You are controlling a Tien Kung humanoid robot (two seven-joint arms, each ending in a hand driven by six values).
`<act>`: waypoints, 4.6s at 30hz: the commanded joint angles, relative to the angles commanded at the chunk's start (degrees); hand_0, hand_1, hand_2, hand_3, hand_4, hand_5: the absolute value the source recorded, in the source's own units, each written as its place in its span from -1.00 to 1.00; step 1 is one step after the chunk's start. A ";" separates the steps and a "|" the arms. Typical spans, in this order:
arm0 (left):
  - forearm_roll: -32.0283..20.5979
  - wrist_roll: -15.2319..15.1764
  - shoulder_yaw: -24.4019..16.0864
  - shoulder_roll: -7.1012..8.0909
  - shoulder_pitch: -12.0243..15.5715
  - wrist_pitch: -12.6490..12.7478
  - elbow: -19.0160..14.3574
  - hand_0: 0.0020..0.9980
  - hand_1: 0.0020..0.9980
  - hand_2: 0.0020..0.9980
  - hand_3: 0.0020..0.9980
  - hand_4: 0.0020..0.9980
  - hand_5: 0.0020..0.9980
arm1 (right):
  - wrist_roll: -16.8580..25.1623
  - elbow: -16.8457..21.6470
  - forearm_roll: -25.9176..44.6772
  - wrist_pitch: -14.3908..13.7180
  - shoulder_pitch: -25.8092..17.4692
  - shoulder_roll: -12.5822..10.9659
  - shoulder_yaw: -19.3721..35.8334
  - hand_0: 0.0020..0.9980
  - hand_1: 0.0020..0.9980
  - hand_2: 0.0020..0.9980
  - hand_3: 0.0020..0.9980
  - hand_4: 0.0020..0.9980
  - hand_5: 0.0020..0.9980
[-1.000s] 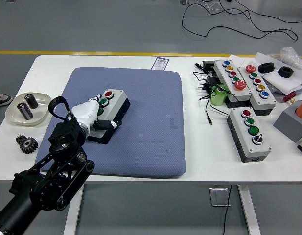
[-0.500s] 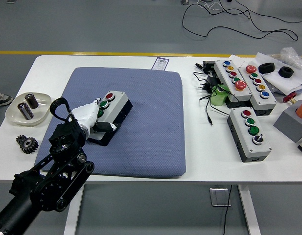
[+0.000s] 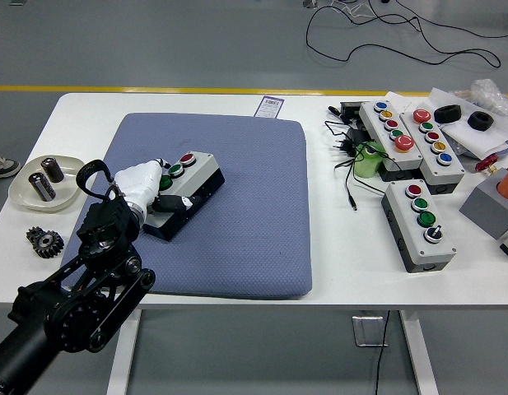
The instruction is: Pick up the button,place it on the desk,press the button,press the button
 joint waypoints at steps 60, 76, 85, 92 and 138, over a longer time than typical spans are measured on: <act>0.00 -55.23 20.39 25.31 -7.36 27.99 7.72 -0.89 -1.00 -1.00 -0.55 0.50 -0.08 | -0.53 0.00 -0.56 -0.05 -0.11 0.37 0.03 0.31 0.33 0.35 0.17 -0.16 -0.49; 0.00 -55.61 21.49 25.85 -7.70 29.78 10.65 -0.90 -1.00 -1.00 -0.52 0.50 -0.10 | -0.57 0.00 -0.55 0.03 0.05 0.38 -0.14 0.31 0.33 0.35 0.17 -0.16 -0.48; 0.00 -51.61 20.97 25.81 -7.49 24.15 10.30 -0.82 -0.80 -0.69 -0.08 0.55 -0.01 | -0.54 0.00 -0.68 0.06 -0.02 0.39 -0.13 0.31 0.33 0.35 0.17 -0.16 -0.48; 0.00 -49.67 20.55 25.87 -7.19 16.96 9.45 -0.42 -0.20 -0.08 0.24 0.67 0.30 | -0.56 0.00 -0.63 0.03 -0.07 0.44 -0.06 0.31 0.33 0.35 0.17 -0.16 -0.48; -8.51 -27.20 2.49 24.88 6.47 7.32 -17.91 -1.00 -1.00 -1.00 0.21 0.19 1.00 | -0.50 0.00 -0.65 0.06 -0.42 0.55 -0.13 0.31 0.33 0.36 0.17 -0.16 -0.48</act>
